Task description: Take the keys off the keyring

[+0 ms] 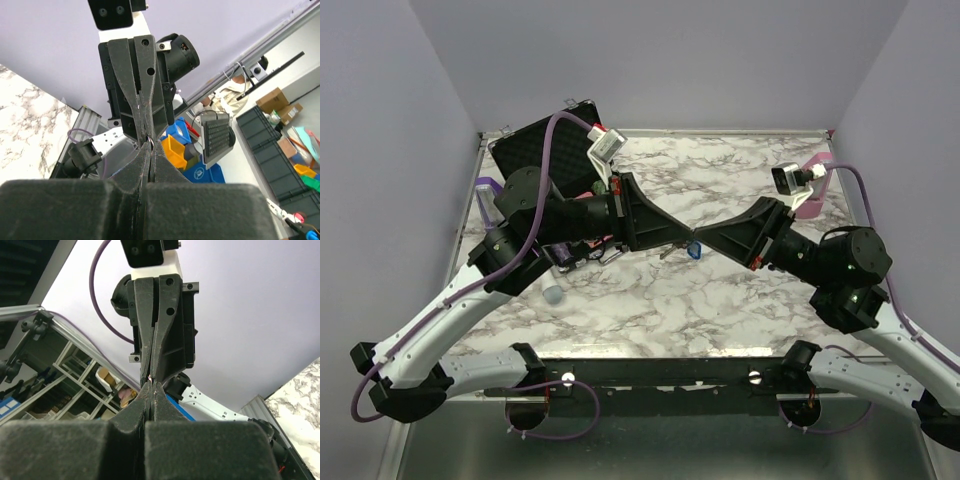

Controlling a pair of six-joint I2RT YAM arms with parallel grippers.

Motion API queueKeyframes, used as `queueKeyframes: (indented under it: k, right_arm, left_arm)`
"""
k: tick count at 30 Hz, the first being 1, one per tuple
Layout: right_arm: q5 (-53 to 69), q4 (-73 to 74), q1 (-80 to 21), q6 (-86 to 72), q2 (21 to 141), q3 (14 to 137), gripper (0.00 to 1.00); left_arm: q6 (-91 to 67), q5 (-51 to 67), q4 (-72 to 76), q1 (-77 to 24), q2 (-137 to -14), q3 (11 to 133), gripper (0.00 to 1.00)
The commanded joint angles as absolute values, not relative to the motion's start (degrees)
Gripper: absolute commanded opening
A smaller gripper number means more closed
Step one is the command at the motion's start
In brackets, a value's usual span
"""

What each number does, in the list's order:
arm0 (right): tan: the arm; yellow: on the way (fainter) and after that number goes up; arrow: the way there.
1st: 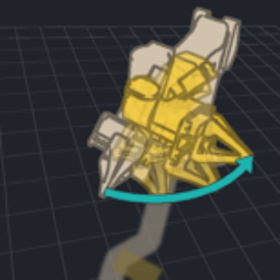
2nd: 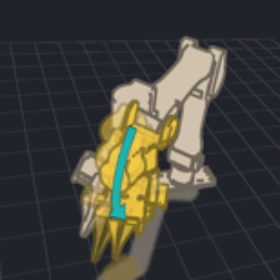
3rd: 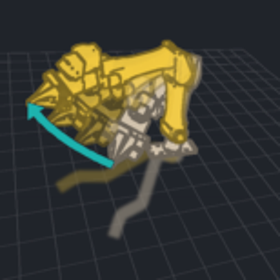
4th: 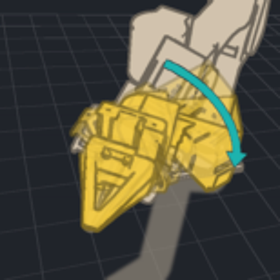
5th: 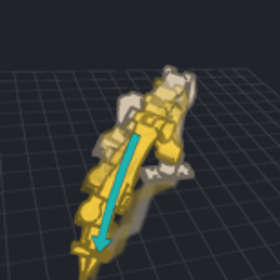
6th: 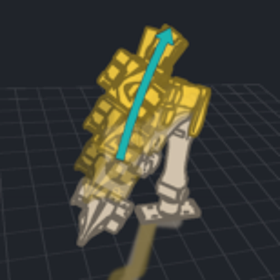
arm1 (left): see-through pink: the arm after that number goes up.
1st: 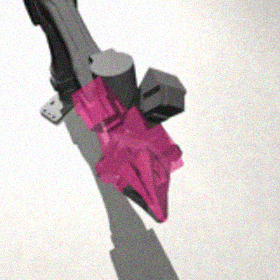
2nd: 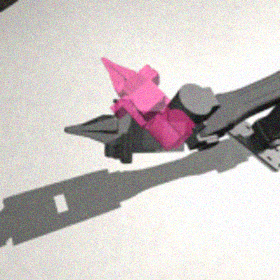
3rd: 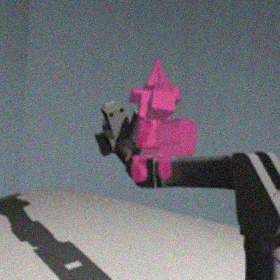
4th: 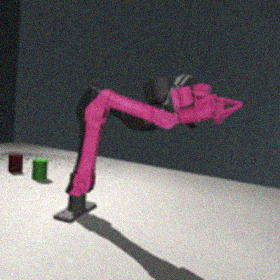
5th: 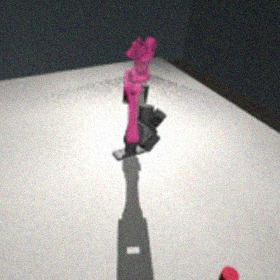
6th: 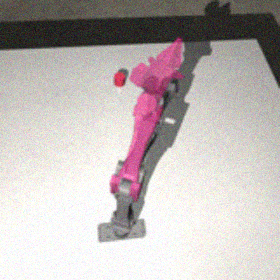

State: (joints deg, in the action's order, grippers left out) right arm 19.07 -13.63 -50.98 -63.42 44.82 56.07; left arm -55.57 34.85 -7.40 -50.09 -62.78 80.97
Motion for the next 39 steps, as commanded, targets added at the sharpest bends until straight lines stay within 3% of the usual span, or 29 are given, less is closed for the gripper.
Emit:
queueKeyframes:
  k: [1, 14, 21, 24, 39]
  right_arm:
    - [20.1, -19.7, -51.9, -66.2, 44.7, 54.9, 0.01]
    - [20.7, -23.2, -51.9, -67.5, 45.4, 53.8, 0.01]
    - [20.7, -20.7, -51.9, -66.4, 45.3, 54.3, 0.01]
    - [21.0, -20.3, -51.9, -66.2, 45.3, 54.6, 0.01]
    - [22.1, -18.7, -51.9, -65.3, 45.3, 55.3, 0.01]
  left_arm:
    - [-54.8, 24.3, -8.6, -51.2, -64.2, 78.3, 0.0]
    - [-55.3, 18.7, -8.5, -52.6, -63.3, 77.1, 0.02]
    - [-53.2, 17.9, -11.6, -52.6, -62.9, 78.8, 0.38]
    - [-52.2, 17.5, -12.4, -52.6, -62.7, 79.5, 0.45]
    - [-49.3, 15.6, -16.6, -52.0, -62.2, 80.5, 0.47]
